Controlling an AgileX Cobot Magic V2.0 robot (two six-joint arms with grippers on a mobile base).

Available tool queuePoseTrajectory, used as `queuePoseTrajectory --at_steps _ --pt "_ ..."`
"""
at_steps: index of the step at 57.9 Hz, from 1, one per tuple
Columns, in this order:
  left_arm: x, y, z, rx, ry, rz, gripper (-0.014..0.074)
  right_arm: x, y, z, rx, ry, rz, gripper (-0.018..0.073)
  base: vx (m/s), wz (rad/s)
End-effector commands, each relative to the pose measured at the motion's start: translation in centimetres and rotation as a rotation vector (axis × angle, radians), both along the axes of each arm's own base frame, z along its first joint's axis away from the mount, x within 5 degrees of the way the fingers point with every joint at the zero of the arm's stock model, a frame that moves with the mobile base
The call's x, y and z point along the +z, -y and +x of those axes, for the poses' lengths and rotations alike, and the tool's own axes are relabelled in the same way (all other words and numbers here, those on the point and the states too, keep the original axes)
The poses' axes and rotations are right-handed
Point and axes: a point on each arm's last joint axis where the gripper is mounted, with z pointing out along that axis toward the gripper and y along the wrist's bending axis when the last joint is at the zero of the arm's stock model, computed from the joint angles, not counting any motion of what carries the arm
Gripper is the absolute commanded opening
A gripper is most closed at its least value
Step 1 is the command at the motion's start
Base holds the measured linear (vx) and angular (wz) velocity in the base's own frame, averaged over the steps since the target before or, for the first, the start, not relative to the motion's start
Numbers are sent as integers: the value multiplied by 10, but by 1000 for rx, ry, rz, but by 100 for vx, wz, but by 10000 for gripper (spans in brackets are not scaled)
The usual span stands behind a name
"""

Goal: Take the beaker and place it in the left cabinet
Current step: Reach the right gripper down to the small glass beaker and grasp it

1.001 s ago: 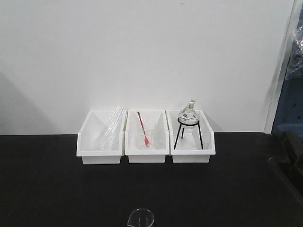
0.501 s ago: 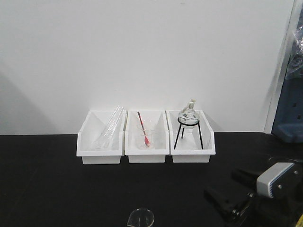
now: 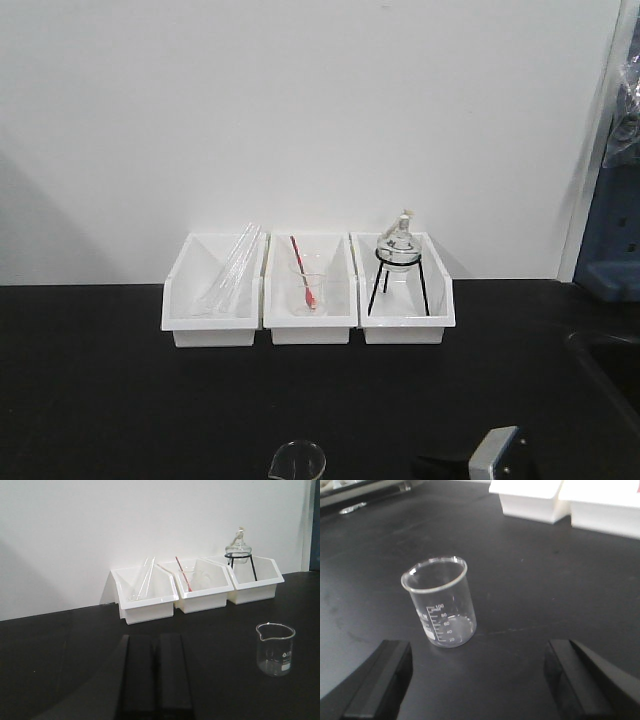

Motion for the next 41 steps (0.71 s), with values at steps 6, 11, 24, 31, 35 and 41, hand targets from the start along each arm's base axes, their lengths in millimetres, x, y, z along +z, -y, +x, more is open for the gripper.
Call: queuePoseTrajectory --at_steps 6,11,24,31,35,41 --pt "3 0 -1 -4 80 -33 1 25 -34 15 80 198 189 578 0 0" --pt "3 0 -1 -4 80 -33 1 22 -48 22 81 214 180 578 0 0" --pt "3 0 -1 -4 80 -33 1 16 -81 33 118 234 188 578 0 0" --pt "3 0 -1 -4 80 -33 1 12 -99 39 152 234 166 578 0 0" --pt "3 0 -1 -4 80 -33 1 9 -108 44 150 235 156 578 0 0" --pt "3 0 -1 -4 80 -33 1 5 -119 55 118 232 153 578 0 0"
